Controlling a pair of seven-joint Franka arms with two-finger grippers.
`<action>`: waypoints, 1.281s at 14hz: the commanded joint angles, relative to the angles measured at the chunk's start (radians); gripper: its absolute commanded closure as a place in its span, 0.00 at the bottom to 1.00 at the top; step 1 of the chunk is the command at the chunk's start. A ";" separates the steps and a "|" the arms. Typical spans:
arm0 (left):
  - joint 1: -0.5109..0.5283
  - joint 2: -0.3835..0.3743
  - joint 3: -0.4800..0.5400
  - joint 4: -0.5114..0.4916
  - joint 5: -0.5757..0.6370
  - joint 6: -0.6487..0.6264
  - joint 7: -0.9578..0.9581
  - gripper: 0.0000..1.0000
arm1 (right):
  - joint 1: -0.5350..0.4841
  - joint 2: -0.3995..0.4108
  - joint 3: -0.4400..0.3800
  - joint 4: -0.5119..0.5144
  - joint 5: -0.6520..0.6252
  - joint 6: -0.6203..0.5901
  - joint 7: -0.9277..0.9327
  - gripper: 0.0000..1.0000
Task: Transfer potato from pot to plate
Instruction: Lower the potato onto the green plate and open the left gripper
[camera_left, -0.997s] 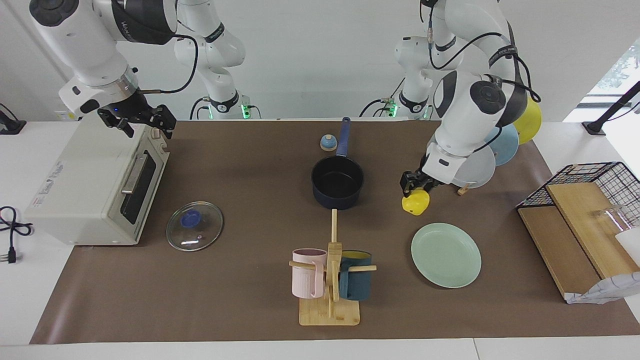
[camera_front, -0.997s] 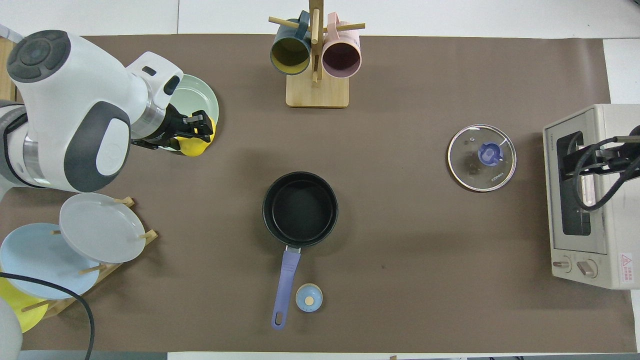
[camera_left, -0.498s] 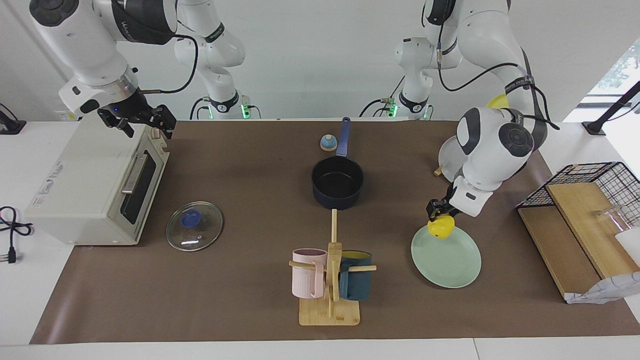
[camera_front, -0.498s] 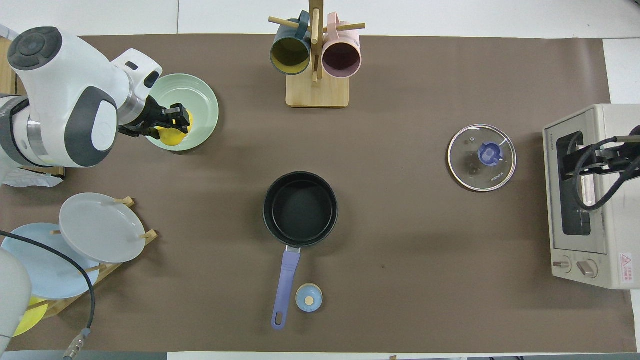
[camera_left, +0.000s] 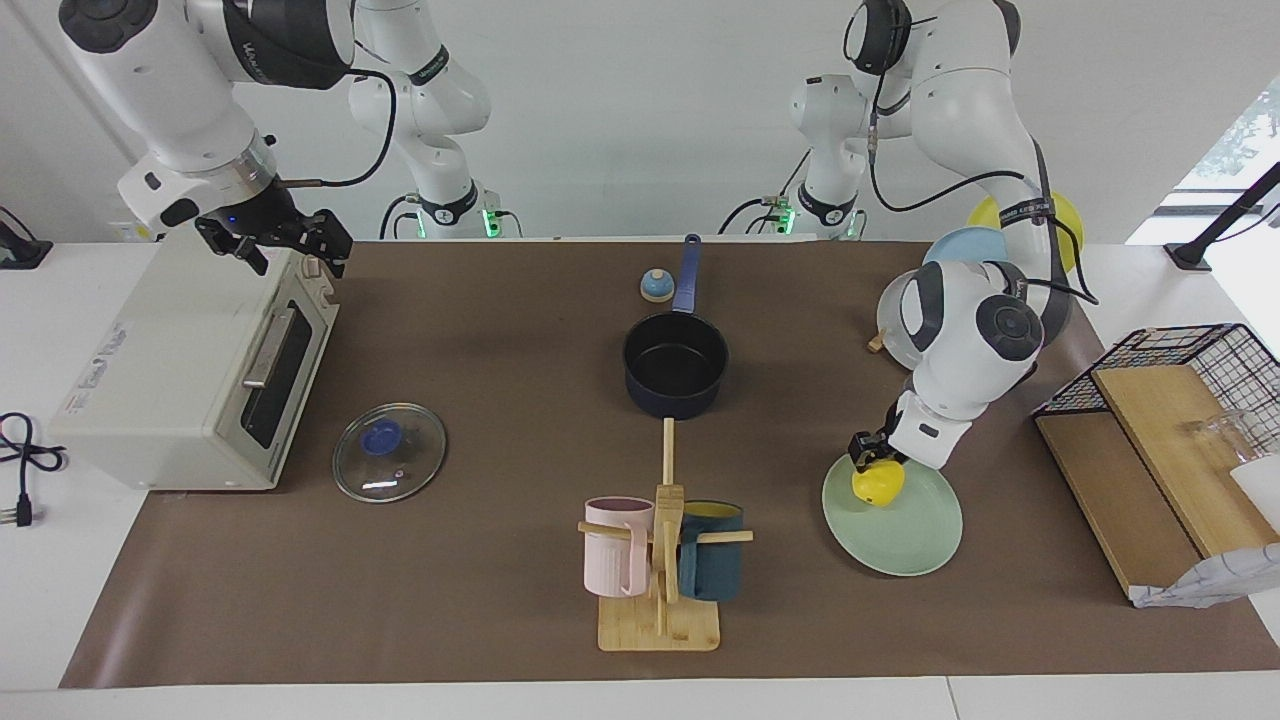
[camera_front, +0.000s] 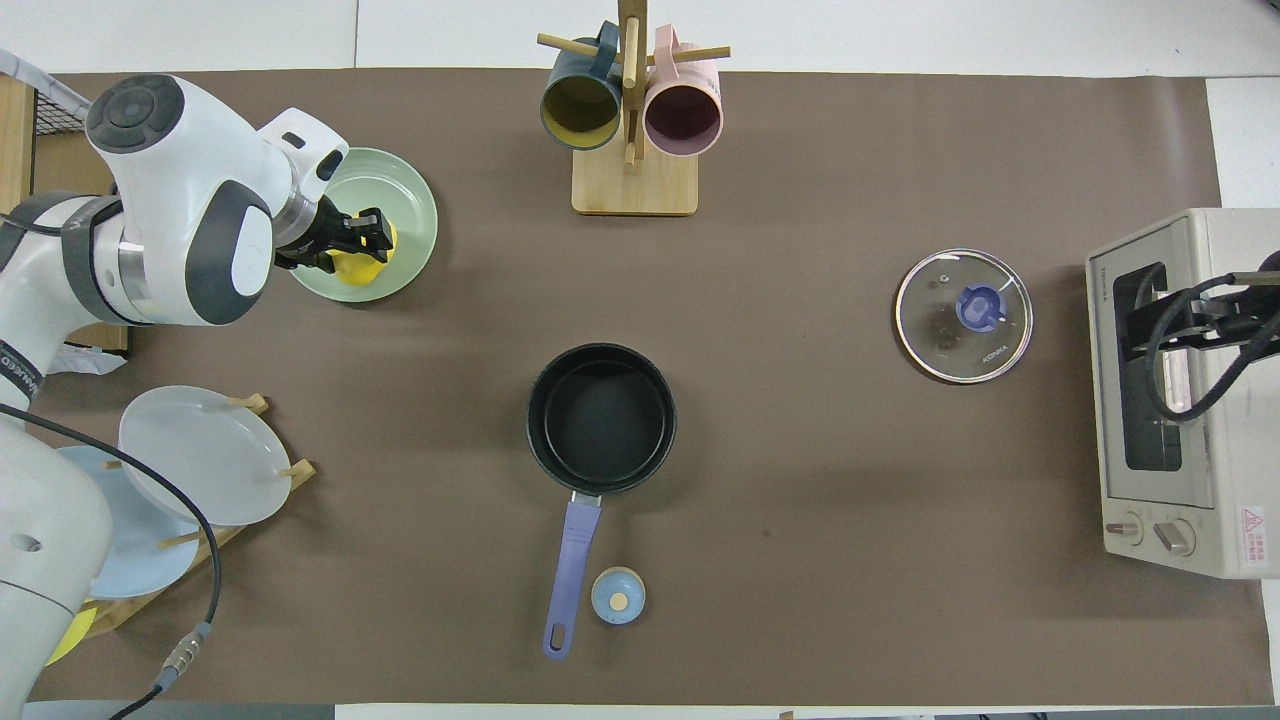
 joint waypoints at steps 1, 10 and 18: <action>0.012 0.022 -0.007 0.018 0.019 0.030 0.007 1.00 | -0.010 -0.013 0.004 -0.017 0.020 0.016 0.013 0.00; 0.017 0.018 -0.007 0.015 0.036 0.015 0.021 0.00 | -0.008 -0.013 0.004 -0.017 0.020 0.016 0.013 0.00; 0.018 -0.149 0.002 0.035 0.039 -0.175 0.023 0.00 | -0.008 -0.013 0.004 -0.017 0.020 0.016 0.013 0.00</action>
